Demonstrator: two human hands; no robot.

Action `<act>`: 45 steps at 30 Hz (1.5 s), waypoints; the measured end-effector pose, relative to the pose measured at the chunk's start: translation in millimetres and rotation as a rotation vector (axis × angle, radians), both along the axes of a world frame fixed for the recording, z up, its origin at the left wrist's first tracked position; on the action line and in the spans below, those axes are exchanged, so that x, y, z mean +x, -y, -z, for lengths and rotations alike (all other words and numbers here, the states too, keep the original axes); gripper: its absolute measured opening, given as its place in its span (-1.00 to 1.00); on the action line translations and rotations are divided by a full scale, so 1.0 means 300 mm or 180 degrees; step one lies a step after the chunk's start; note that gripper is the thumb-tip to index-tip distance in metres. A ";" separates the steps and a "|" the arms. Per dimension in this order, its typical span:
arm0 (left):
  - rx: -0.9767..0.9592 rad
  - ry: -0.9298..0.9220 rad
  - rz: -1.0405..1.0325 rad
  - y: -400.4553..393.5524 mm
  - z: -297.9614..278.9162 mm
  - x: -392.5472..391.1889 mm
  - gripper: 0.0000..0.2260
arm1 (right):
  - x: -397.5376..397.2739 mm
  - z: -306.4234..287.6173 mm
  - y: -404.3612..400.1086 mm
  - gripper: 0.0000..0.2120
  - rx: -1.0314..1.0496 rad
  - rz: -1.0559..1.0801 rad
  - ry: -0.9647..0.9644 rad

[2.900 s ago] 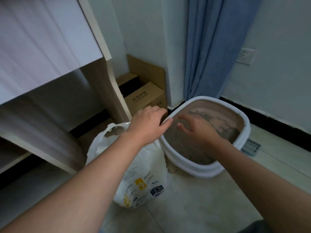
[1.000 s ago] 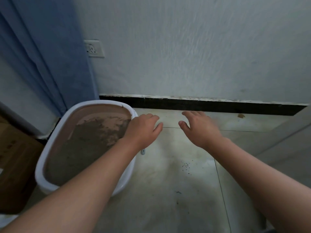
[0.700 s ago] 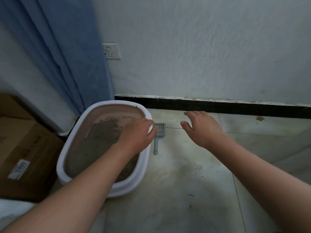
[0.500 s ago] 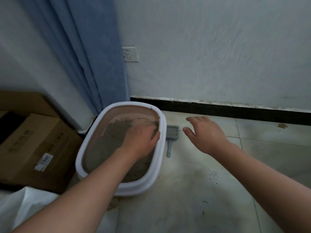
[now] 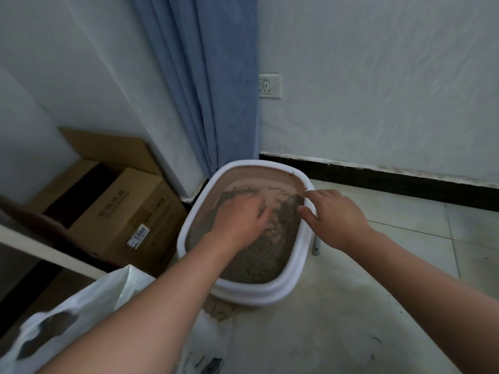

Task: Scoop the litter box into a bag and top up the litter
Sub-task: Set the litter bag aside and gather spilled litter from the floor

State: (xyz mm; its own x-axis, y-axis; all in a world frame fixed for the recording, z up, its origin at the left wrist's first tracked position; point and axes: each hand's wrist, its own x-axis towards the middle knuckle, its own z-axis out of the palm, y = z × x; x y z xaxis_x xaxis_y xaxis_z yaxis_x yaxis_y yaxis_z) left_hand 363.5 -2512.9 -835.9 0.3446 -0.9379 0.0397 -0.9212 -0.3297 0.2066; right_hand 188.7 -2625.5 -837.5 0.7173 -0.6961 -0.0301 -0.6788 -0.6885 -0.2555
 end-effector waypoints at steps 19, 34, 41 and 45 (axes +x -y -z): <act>-0.0028 -0.0143 0.0784 0.144 0.053 -0.214 -0.70 | -0.269 0.044 0.058 -0.53 0.0052 0.0600 -0.0369; 0.0397 -0.1273 0.0537 0.321 0.282 -0.532 -0.63 | -0.506 0.132 0.122 -0.51 0.0394 0.1000 -0.0470; 0.0815 -0.3316 -0.1028 0.268 0.457 -0.517 -0.72 | -0.514 0.234 0.134 -0.53 0.0557 0.0791 -0.0757; 0.0912 -0.3964 -0.1635 0.266 0.506 -0.543 -0.69 | -0.549 0.287 0.130 -0.54 0.0638 0.0821 -0.1044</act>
State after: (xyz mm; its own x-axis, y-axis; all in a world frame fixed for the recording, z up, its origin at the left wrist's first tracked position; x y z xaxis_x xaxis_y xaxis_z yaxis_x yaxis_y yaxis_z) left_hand 200.6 -2592.7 -987.7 0.3168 -0.6185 -0.7191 0.0575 -0.7442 0.6654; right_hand 24.1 -2664.7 -923.5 0.4515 -0.8079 -0.3788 -0.8887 -0.4453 -0.1096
